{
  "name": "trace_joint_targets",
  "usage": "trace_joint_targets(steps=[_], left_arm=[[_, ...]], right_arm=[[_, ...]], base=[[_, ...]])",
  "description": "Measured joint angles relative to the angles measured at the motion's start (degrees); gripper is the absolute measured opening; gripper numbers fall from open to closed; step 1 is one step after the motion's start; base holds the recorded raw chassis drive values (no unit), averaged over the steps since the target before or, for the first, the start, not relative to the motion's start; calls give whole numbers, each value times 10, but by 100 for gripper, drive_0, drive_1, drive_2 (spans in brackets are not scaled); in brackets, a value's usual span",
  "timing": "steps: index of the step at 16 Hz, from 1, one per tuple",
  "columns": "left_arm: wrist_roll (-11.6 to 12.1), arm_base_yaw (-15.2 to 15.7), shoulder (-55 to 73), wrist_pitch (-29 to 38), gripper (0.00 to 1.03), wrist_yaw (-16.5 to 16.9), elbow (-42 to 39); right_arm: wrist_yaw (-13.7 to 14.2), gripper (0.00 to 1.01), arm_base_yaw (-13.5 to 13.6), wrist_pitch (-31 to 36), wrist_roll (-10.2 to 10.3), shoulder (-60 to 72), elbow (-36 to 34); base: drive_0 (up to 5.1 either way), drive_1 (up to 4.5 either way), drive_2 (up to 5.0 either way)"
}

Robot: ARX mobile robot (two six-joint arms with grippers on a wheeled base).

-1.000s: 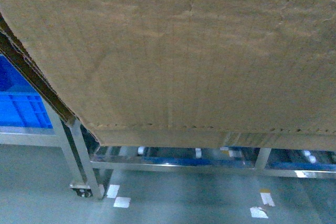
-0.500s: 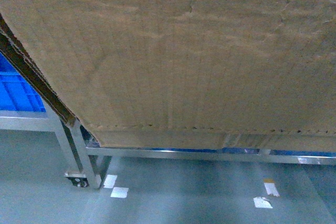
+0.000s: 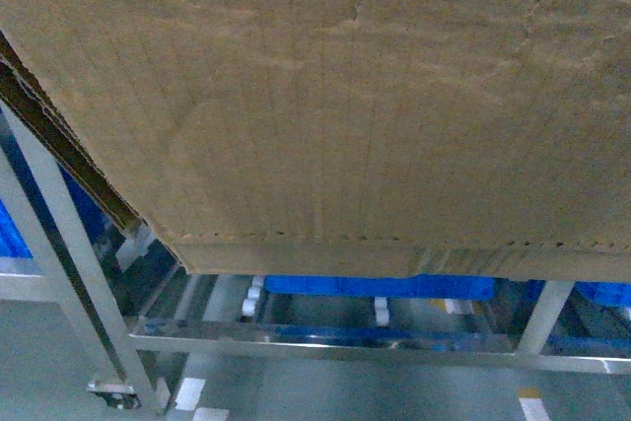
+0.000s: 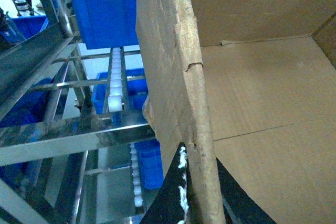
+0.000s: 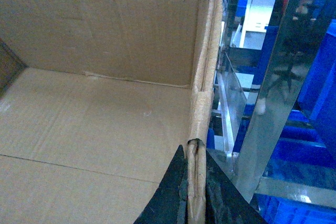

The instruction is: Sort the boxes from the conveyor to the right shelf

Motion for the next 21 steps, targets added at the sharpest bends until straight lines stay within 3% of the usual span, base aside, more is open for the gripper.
trace_joint_targets(steps=[18, 21], left_arm=[[0, 2, 0, 2, 3, 0, 0], [5, 3, 4, -65, 3, 14, 55]], right_arm=[[-2, 4, 3, 6, -2, -4, 0], [-12, 4, -1, -62, -2, -4, 39]], base=[[-165, -165, -165], [0, 0, 0]])
